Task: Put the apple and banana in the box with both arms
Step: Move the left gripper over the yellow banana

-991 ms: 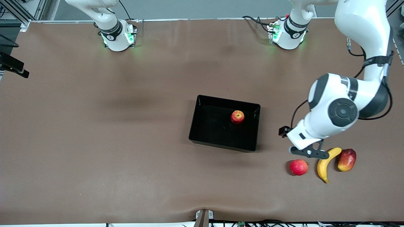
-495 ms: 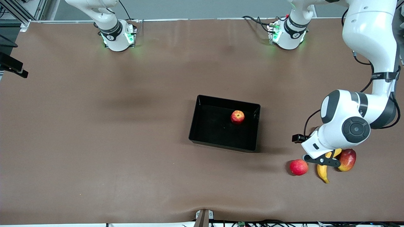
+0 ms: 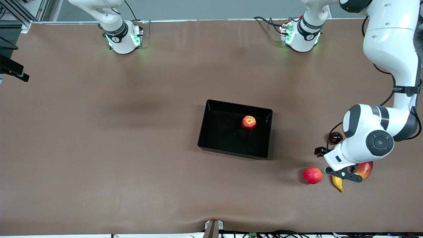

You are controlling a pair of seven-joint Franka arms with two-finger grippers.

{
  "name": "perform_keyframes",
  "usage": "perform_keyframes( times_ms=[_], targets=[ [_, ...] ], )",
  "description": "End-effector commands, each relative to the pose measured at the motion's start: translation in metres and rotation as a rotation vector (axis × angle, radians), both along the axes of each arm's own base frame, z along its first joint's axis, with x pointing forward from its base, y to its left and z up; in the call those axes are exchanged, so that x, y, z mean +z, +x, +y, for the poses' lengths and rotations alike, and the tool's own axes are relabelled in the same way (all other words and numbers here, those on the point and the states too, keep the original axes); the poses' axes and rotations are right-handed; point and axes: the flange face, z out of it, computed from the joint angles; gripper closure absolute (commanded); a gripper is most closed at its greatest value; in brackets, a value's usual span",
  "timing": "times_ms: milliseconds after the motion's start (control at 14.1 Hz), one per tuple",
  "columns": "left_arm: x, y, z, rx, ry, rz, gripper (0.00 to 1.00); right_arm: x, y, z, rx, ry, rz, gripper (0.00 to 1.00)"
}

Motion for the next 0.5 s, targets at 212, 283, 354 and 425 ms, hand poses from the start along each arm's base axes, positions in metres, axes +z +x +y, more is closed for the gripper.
perform_keyframes(
  times_ms=[212,283,354,425],
  targets=[
    [-0.036,0.017,0.041,-0.242,-0.019,-0.081,0.00,0.004,-0.004,-0.005,-0.009,-0.011,-0.003,0.00],
    [-0.044,0.019,0.047,-0.270,-0.022,-0.097,0.00,0.004,-0.004,-0.007,-0.013,-0.011,-0.001,0.00],
    [-0.049,0.021,0.049,-0.285,-0.024,-0.110,0.00,0.004,-0.005,-0.009,-0.016,-0.011,-0.001,0.00],
    [-0.055,0.021,0.050,-0.292,-0.024,-0.114,0.00,0.004,-0.005,-0.010,-0.019,-0.009,-0.001,0.00]
  ],
)
